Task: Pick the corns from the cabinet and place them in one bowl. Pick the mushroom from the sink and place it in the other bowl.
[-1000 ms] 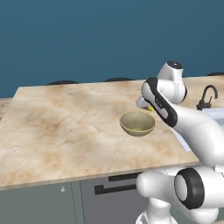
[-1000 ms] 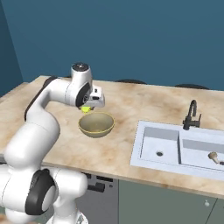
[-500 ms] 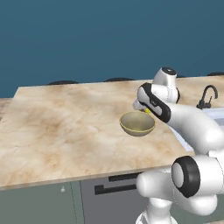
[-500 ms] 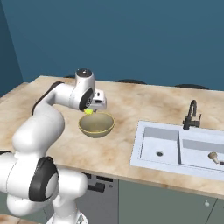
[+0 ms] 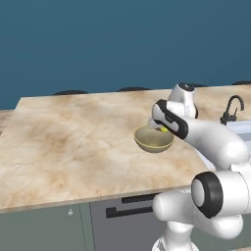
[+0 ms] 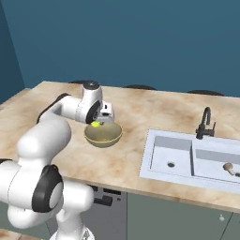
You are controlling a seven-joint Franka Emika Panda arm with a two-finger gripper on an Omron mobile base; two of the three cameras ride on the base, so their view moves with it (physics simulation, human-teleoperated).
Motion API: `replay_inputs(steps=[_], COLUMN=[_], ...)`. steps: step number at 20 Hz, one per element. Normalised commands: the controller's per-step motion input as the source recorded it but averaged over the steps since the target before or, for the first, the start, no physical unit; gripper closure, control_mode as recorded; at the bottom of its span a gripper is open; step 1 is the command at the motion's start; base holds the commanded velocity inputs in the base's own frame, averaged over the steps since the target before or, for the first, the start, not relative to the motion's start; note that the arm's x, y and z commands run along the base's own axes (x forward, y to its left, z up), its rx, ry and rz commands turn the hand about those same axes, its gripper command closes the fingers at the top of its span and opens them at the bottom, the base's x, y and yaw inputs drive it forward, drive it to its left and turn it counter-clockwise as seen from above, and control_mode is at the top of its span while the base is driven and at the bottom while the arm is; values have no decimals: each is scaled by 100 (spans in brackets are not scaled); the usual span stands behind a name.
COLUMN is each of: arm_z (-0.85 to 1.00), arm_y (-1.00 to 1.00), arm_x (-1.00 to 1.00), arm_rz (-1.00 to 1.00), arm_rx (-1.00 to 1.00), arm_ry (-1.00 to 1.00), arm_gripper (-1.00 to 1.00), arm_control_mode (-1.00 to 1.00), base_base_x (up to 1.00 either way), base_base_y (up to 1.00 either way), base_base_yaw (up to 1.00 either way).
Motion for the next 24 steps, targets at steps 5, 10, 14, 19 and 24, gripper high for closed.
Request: replay_inputs(steps=[5, 10, 14, 19, 24], arm_z=[-30, -23, -16, -15, -11], arm_y=[3, 0, 0, 0, 0], arm_x=[9, 14, 15, 11, 6], arm_rz=[0, 0, 0, 0, 0], arm_rx=[0, 0, 0, 0, 0], arm_ry=[0, 0, 0, 0, 0], arm_gripper=[100, 100, 100, 100, 100], arm_control_mode=[-100, -100, -100, -100, -100], base_base_x=[0, 0, 0, 0, 0], base_base_y=[0, 0, 0, 0, 0], base_base_yaw=[0, 0, 0, 0, 0])
